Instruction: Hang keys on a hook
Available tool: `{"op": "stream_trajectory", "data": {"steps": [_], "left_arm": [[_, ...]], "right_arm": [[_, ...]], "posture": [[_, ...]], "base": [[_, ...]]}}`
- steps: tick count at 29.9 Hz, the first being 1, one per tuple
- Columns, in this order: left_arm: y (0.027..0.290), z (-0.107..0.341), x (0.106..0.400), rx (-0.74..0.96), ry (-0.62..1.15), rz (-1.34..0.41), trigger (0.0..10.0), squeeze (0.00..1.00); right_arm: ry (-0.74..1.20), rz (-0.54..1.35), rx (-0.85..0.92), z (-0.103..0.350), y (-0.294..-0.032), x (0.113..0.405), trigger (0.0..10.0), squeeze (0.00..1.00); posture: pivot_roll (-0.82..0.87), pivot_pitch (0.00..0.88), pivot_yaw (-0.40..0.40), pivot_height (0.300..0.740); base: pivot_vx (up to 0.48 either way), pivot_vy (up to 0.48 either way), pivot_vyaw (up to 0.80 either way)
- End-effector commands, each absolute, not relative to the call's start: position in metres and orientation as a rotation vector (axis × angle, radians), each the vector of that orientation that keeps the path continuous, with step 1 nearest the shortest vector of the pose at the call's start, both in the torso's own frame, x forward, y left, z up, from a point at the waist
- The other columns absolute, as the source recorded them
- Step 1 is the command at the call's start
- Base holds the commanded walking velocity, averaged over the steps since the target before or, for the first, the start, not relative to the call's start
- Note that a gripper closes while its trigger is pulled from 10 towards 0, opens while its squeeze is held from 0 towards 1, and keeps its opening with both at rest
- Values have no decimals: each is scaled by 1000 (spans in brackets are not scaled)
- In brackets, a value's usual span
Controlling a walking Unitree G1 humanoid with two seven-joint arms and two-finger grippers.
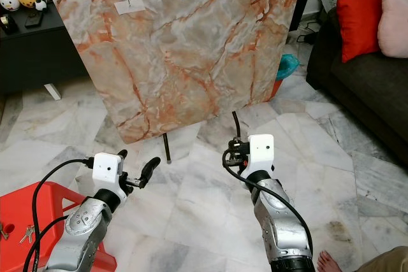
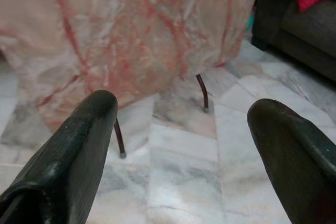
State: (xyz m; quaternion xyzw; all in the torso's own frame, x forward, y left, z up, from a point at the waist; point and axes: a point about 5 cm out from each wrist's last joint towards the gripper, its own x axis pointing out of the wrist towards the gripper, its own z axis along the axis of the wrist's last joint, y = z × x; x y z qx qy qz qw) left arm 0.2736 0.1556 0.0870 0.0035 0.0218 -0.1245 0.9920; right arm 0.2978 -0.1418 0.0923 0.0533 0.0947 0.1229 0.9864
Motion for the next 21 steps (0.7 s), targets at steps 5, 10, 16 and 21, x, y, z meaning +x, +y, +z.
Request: {"op": "stream_trajectory", "data": {"steps": [5,10,16,21], "left_arm": [[163,83,272,18,61,-210,10000,0],[166,83,272,22,63,-201,10000,0],[167,82,272,29,71,-193,10000,0],[168,82,272,26,74,-190,10000,0]], "right_arm": [[158,266,115,100,-136,301,10000,0],[154,278,114,100,-135,301,10000,0],[168,252,137,98,-137,302,10000,0],[170,251,134,97,-137,302,10000,0]], "posture": [[73,103,-12,740],[76,105,-11,740],[77,104,-11,740],[78,107,-10,740]], "base": [[0,0,800],[0,0,779],[0,0,0],[0,0,0]]}}
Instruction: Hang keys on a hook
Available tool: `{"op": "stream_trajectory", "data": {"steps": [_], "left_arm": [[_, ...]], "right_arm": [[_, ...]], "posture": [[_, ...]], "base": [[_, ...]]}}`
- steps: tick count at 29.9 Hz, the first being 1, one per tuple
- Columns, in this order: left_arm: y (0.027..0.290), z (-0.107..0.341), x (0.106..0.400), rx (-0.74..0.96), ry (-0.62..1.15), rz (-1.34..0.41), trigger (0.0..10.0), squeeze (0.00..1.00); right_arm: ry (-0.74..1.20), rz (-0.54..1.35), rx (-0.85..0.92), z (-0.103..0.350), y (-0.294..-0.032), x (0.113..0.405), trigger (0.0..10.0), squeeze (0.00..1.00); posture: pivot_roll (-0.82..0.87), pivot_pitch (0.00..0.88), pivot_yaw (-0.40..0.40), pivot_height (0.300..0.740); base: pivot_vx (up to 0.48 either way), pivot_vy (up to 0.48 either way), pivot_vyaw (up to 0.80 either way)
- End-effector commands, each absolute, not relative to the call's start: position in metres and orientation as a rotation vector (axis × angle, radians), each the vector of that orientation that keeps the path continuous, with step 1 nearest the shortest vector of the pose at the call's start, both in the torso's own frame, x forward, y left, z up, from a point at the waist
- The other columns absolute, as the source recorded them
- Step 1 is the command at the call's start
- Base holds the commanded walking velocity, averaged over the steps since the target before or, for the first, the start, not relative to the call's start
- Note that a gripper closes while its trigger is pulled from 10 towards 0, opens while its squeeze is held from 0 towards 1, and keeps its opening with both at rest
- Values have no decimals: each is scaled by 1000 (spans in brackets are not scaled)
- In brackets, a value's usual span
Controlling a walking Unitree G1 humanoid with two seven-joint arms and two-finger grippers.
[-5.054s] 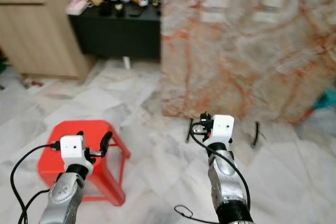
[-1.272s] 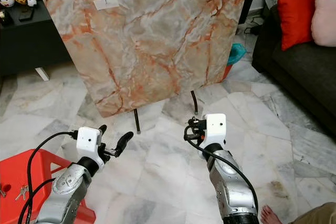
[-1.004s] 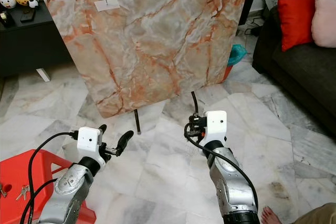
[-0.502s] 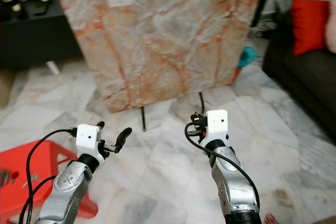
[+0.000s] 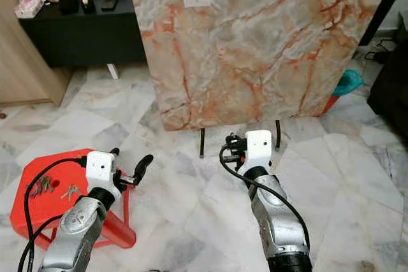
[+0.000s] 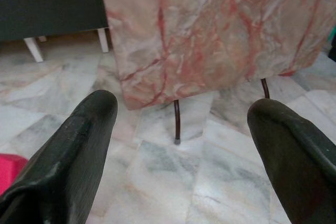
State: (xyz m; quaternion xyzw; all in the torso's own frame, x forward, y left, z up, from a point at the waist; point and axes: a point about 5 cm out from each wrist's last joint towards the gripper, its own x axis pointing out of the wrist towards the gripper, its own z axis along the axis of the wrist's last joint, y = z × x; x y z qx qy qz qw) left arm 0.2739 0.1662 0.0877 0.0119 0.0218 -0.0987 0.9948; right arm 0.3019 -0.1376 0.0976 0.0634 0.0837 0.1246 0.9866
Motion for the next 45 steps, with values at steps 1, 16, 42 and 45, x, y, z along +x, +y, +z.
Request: {"op": "stream_trajectory", "data": {"steps": [1,16,42,45], "left_arm": [[168,82,272,25,75,-189,10000,0],[171,82,273,34,79,-185,10000,0],[175,83,273,50,79,-169,10000,0],[175,83,272,50,80,-168,10000,0]], "right_arm": [[169,252,134,98,-137,302,10000,0],[170,267,104,97,-133,304,10000,0],[169,275,88,96,-133,304,10000,0],[159,275,88,98,-133,304,10000,0]], "posture": [[78,107,-10,740],[86,110,-9,740],[92,117,-9,740],[89,118,-8,740]], "base": [[0,0,0],[0,0,0],[-137,0,120],[-301,0,613]]}}
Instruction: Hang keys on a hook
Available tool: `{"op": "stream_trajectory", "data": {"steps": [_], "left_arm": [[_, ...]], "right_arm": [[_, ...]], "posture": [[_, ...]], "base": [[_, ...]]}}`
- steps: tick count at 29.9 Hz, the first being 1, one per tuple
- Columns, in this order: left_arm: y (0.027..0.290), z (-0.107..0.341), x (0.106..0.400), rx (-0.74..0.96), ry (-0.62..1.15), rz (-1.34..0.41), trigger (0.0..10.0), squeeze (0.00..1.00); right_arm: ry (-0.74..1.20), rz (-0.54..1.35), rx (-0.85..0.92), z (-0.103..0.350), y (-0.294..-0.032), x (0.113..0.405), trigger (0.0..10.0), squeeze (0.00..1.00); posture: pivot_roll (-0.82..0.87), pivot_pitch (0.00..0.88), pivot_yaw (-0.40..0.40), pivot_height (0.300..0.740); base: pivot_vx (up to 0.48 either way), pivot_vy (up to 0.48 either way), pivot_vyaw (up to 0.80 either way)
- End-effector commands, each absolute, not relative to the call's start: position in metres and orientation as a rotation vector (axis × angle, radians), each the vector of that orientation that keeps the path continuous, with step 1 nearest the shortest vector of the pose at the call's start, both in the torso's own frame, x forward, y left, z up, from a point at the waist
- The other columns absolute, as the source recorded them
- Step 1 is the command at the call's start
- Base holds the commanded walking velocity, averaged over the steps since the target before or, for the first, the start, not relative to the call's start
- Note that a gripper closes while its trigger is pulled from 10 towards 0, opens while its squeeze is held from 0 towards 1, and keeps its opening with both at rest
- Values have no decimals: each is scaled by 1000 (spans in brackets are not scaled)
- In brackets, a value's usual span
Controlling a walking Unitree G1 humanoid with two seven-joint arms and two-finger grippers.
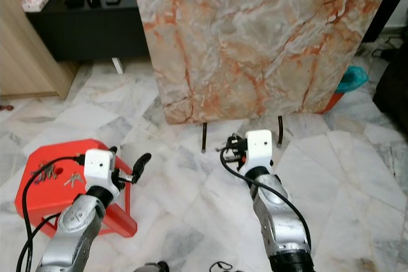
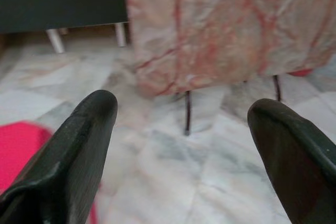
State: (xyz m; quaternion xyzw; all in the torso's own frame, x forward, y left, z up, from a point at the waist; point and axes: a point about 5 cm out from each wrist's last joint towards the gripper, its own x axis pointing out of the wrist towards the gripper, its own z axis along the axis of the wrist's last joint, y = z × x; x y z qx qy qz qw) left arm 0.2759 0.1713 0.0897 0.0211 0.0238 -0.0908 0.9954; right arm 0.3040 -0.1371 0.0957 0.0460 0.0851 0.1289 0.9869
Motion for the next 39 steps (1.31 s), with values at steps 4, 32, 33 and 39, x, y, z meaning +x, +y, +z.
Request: {"op": "stream_trajectory", "data": {"steps": [4,32,33,39], "left_arm": [[175,84,273,52,79,-166,10000,0],[174,87,274,50,68,-169,10000,0],[174,87,274,50,69,-170,10000,0],[171,88,273,41,57,-185,10000,0]], "right_arm": [[170,268,104,96,-133,304,10000,0],[180,273,102,96,-133,305,10000,0],[180,273,102,96,-133,305,10000,0],[182,260,104,96,-135,306,10000,0]], "posture": [[91,120,-9,740],[95,116,-11,740],[95,116,-11,740],[91,101,-11,740]], "base": [[-300,0,325],[-261,0,0],[0,0,0],[0,0,0]]}}
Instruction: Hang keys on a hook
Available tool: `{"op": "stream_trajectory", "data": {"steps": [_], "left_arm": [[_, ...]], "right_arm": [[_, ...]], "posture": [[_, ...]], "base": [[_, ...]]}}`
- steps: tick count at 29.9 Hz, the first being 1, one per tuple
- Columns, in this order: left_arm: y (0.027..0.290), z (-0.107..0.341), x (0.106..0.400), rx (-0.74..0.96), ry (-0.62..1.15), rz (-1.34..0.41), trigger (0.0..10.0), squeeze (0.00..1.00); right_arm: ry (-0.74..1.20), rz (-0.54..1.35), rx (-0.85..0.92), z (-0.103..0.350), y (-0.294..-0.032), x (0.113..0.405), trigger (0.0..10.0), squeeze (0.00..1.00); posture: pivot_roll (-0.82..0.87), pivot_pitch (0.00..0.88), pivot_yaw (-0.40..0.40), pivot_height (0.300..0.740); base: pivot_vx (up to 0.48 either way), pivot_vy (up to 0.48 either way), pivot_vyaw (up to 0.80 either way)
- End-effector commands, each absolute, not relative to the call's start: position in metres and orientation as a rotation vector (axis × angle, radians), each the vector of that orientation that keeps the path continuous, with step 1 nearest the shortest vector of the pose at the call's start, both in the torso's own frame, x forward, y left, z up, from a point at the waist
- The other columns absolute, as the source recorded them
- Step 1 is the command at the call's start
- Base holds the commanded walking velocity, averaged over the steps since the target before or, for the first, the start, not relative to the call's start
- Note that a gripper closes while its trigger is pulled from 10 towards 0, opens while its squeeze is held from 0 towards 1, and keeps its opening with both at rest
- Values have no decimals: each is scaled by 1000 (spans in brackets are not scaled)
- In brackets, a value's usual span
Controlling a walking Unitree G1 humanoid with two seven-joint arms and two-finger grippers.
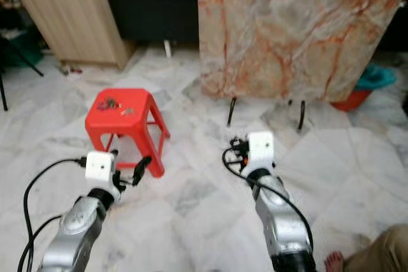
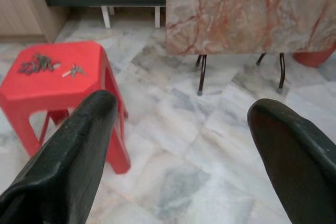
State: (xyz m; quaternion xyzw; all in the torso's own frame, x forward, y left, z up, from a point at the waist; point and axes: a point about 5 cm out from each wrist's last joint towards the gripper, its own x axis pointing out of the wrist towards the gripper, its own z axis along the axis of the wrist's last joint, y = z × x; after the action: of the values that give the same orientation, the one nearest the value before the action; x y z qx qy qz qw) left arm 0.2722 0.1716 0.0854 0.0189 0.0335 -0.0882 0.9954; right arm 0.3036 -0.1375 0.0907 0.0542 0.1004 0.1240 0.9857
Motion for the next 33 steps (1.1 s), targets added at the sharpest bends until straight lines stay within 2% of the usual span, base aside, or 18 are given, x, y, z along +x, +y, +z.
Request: {"op": "stream_trajectory", "data": {"steps": [1,15,23,28,33], "left_arm": [[170,88,273,40,55,-187,10000,0],[153,95,274,74,30,-304,10000,0],[111,114,275,110,-21,-563,10000,0],[101,117,270,134,-19,-658,10000,0],[104,116,269,128,-5,-670,10000,0]], "right_arm": [[181,258,106,96,-135,306,10000,0],[186,356,70,101,-131,309,10000,0],[100,652,-15,128,-111,308,10000,0],[56,769,-26,140,-101,303,10000,0],[43,818,-29,143,-99,302,10000,0]], "posture": [[91,101,-11,740],[94,44,-24,740],[91,66,-40,740],[91,77,-49,740],[97,82,-53,740]], "base": [[0,0,0],[0,0,0],[0,0,0],[0,0,0],[0,0,0]]}}
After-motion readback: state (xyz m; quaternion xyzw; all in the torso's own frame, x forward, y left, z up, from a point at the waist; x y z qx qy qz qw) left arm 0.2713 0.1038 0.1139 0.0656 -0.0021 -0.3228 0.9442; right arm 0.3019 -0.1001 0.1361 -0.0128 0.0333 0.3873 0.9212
